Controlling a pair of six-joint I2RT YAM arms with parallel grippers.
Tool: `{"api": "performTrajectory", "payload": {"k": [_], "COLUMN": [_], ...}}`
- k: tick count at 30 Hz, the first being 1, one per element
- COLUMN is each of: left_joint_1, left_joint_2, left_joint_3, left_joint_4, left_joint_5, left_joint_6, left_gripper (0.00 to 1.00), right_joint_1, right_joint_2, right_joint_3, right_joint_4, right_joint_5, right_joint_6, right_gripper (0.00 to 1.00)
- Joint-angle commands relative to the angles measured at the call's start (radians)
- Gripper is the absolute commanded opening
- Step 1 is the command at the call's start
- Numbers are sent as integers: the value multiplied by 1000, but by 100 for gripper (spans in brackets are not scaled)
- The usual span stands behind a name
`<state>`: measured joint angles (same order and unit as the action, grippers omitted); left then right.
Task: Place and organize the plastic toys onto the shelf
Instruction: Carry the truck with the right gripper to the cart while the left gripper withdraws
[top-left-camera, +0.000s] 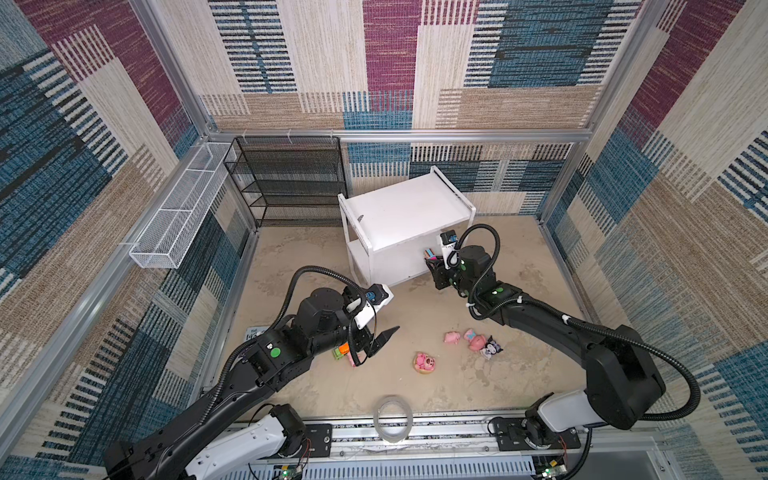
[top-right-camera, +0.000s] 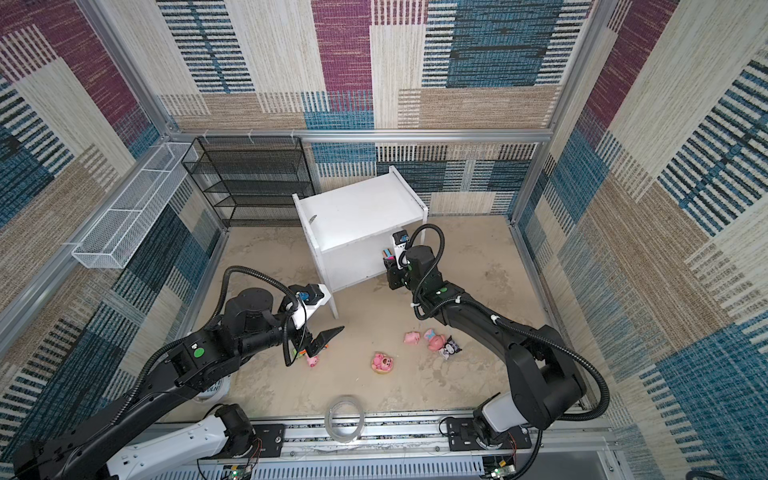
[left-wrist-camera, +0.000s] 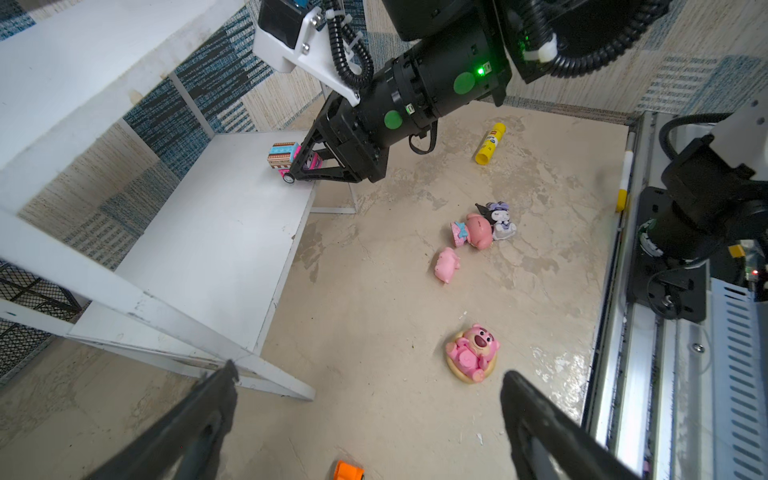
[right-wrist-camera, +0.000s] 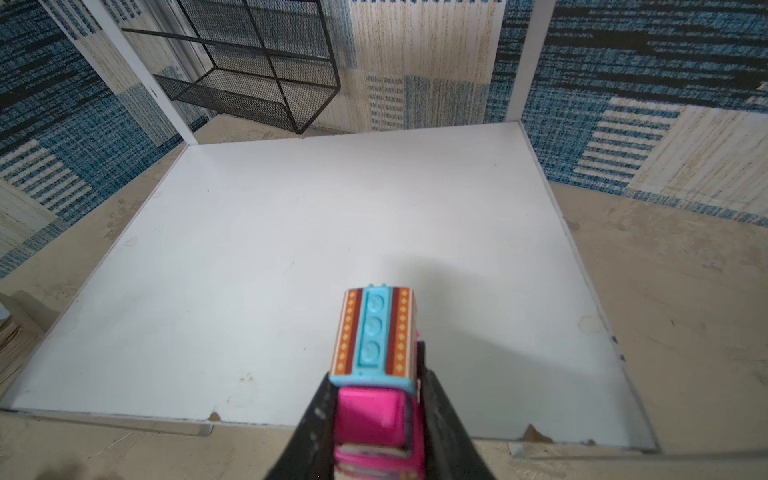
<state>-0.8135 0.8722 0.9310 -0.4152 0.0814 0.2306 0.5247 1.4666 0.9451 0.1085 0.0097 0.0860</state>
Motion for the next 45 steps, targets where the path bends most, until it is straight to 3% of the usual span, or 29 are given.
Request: {"api": "performTrajectory", "payload": {"k": [1,45], "left_joint_1": [0,0], "left_joint_2": [-4,-28], "left_joint_3": [-3,-16], "left_joint_4": [24,21], "left_joint_5": [-10,34], "left_joint_6": [-10,0], "left_gripper": [99,99], "right_joint_1": [-6,-31], "right_joint_2": [-7,176], "right_joint_3": [-9,149], "right_joint_4": [41,21], "right_joint_5": [-18,53], "right_joint_6": [32,47], "right_gripper": [26,30]}}
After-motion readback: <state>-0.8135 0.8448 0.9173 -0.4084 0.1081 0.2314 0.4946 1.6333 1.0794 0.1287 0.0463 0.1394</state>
